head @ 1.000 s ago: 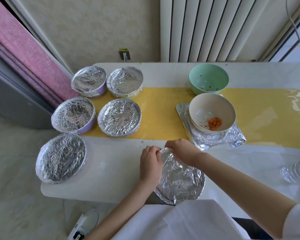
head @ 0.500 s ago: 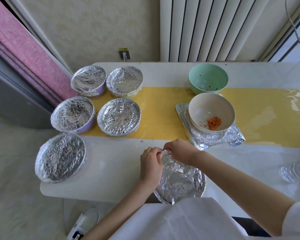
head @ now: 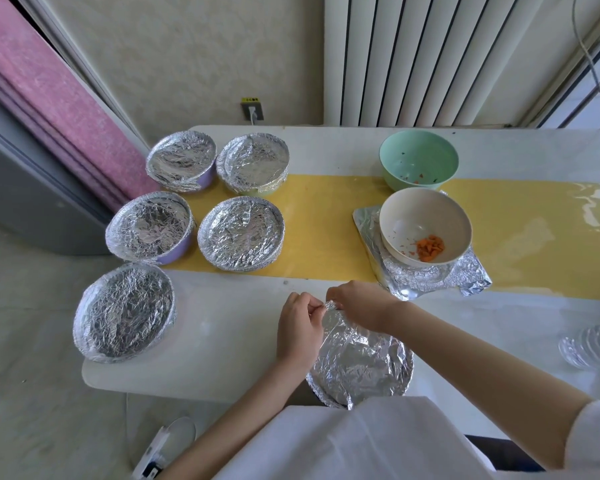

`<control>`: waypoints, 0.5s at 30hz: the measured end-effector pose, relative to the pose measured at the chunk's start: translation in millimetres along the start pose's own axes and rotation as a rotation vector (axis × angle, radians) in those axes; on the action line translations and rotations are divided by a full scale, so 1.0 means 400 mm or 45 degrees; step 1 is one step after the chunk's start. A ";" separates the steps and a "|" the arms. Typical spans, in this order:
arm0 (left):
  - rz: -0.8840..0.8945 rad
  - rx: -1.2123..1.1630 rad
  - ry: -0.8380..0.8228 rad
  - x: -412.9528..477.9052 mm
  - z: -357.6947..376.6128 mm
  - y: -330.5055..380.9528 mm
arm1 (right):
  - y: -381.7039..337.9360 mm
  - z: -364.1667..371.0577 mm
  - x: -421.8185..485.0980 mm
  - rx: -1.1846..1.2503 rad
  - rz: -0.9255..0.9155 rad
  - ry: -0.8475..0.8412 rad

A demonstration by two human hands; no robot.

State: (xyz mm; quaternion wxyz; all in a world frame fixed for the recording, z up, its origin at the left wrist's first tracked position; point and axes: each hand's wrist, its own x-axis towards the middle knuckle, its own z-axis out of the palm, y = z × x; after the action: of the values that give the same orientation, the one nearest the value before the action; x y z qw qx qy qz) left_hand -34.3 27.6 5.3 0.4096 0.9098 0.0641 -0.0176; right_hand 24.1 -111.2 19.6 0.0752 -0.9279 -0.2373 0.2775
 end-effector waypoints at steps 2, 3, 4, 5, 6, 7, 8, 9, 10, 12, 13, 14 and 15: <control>-0.005 -0.003 -0.001 0.000 0.001 -0.001 | -0.003 -0.003 -0.005 0.004 -0.028 0.008; -0.010 -0.007 -0.001 0.001 0.002 0.000 | -0.007 -0.006 -0.008 -0.015 -0.033 0.016; -0.011 -0.010 -0.003 0.000 0.003 0.000 | -0.014 -0.010 -0.013 -0.035 -0.037 0.015; -0.011 -0.009 -0.005 -0.001 0.003 0.001 | -0.020 -0.016 -0.017 -0.051 -0.053 0.003; -0.009 -0.007 -0.007 -0.003 0.003 0.001 | -0.025 -0.022 -0.021 -0.058 -0.065 -0.003; -0.008 -0.002 -0.011 -0.006 0.002 0.000 | -0.028 -0.025 -0.021 -0.060 -0.071 -0.004; -0.004 0.003 -0.017 -0.009 0.001 -0.002 | -0.030 -0.028 -0.023 -0.041 -0.070 -0.002; 0.002 0.011 -0.025 -0.012 -0.001 -0.003 | -0.027 -0.023 -0.021 -0.030 -0.077 0.007; 0.013 0.022 -0.031 -0.014 -0.003 -0.004 | -0.020 -0.011 -0.016 0.002 -0.086 0.027; 0.027 0.051 -0.038 -0.015 -0.006 -0.003 | -0.002 0.010 -0.014 0.109 -0.045 0.077; 0.026 0.069 -0.046 -0.016 -0.008 -0.002 | 0.009 0.016 -0.014 0.157 -0.006 0.118; 0.026 0.086 -0.057 -0.016 -0.008 -0.003 | 0.023 0.022 -0.013 0.216 0.034 0.145; 0.026 0.106 -0.071 -0.018 -0.008 -0.003 | 0.032 0.023 -0.016 0.272 0.063 0.149</control>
State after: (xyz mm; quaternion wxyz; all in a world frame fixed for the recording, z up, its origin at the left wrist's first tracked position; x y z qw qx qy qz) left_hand -41.5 30.1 7.2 0.3731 0.9259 0.0427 -0.0415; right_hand 19.5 -125.4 11.7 0.1805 -0.9348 -0.1784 0.2484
